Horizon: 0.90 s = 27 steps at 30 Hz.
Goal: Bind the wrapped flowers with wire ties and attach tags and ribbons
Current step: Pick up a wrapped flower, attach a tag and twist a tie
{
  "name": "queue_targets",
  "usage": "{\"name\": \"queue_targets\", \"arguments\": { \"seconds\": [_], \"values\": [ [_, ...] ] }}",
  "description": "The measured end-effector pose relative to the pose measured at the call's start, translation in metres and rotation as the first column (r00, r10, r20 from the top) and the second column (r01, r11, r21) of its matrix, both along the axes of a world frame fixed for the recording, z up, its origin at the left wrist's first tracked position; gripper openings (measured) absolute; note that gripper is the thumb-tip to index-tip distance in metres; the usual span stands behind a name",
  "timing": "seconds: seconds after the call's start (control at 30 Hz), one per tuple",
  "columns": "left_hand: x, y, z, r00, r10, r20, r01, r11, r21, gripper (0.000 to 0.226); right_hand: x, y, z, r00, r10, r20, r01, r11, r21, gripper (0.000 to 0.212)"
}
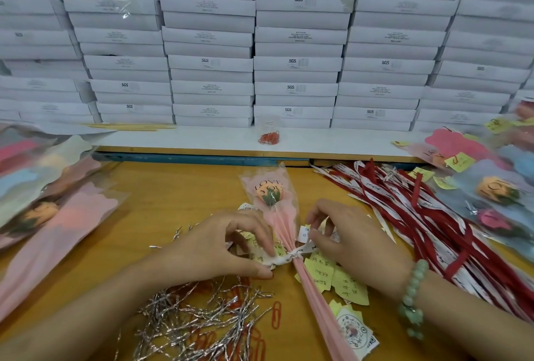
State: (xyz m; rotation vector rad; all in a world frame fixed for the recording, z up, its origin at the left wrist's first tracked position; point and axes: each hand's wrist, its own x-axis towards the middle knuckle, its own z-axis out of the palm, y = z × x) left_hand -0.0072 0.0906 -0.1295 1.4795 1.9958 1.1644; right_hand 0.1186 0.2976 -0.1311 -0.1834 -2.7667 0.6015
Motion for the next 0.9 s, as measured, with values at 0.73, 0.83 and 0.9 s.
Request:
{"name": "queue_targets", "arguments": {
  "seconds": [0.73, 0.83, 0.9],
  "values": [
    [0.005, 0.009, -0.005, 0.931, 0.311, 0.193, -0.358, 0.881, 0.308, 0.025, 0.008, -0.024, 0.022, 0.972, 0.233, -0.045, -0.199, 0.698, -0.688, 0.024],
    [0.001, 0.01, -0.008, 0.882, 0.336, 0.332, -0.432, 0.857, 0.28, 0.037, 0.011, -0.032, 0.023, 0.934, 0.357, 0.029, -0.244, 0.694, -0.678, 0.022],
    [-0.002, 0.008, -0.011, 0.863, 0.331, 0.381, -0.437, 0.867, 0.238, 0.043, 0.014, -0.037, 0.022, 0.896, 0.44, 0.061, -0.291, 0.685, -0.668, 0.02]
  ]
}}
